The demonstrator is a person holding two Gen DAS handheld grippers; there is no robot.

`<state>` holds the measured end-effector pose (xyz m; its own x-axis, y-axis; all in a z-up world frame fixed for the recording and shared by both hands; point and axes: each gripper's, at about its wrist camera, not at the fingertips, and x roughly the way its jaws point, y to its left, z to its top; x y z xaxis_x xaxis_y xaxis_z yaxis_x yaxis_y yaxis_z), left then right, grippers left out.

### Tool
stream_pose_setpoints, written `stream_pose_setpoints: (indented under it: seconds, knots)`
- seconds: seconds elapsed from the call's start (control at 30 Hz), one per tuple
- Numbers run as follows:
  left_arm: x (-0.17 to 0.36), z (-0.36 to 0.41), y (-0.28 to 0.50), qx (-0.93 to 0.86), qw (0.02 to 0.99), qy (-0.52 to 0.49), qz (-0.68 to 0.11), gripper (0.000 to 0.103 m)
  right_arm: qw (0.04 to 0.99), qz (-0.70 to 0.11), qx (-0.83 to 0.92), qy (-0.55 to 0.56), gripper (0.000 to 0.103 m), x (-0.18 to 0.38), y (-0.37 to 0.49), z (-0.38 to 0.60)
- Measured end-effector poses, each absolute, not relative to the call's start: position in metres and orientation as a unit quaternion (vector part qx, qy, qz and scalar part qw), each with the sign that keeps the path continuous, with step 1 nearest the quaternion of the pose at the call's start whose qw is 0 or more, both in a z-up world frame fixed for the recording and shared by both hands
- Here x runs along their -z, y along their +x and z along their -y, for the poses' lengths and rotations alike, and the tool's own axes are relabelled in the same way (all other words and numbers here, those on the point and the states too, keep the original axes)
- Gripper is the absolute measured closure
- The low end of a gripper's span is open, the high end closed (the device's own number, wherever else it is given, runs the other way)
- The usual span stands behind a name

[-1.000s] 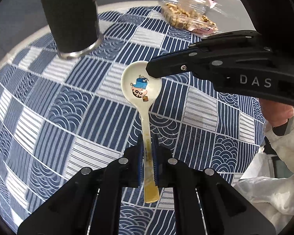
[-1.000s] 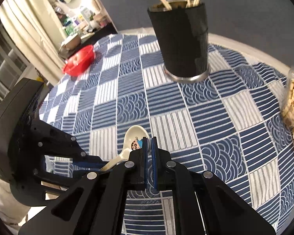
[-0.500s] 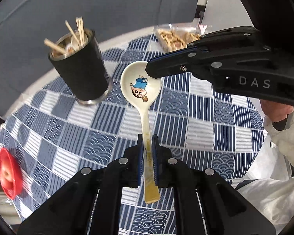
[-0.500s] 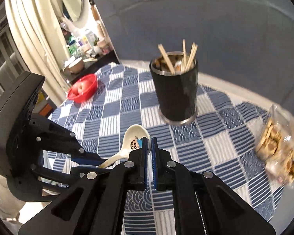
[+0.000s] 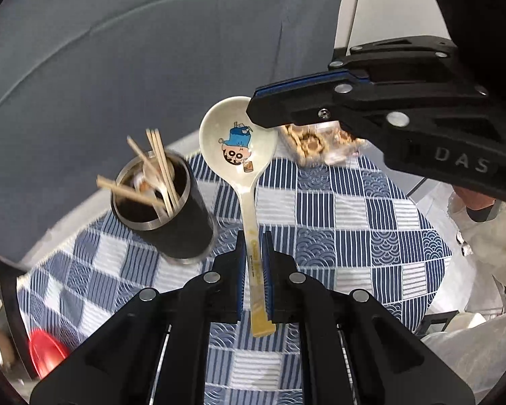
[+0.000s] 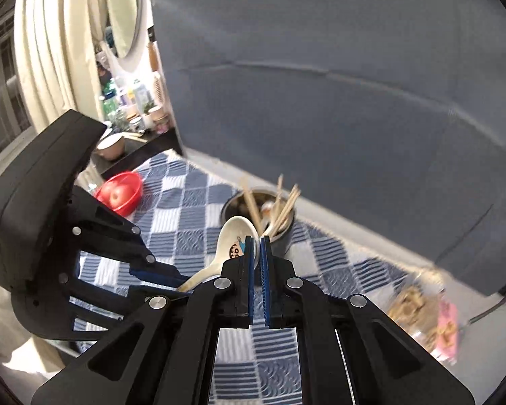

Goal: Organize utensils
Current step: 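Lift the printed spoon with the right tool over the black cup, then lower the printed spoon into the black cup and open the right tool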

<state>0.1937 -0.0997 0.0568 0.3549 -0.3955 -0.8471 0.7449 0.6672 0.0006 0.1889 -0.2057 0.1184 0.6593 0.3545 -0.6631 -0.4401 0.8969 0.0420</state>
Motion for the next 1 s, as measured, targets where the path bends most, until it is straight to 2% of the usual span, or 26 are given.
stream_pose_setpoints:
  seconds: [0.53, 1.0]
  knots:
    - [-0.076, 0.093, 0.292, 0.429, 0.789, 0.187, -0.399, 0.094, 0.928, -0.333, -0.132, -0.105, 0.099, -0.155, 0.256, 0.183]
    - [-0.023, 0.082, 0.333, 0.457, 0.780, 0.157, -0.398, 0.095, 0.916, -0.359, -0.110, -0.139, 0.098, -0.112, 0.287, 0.149]
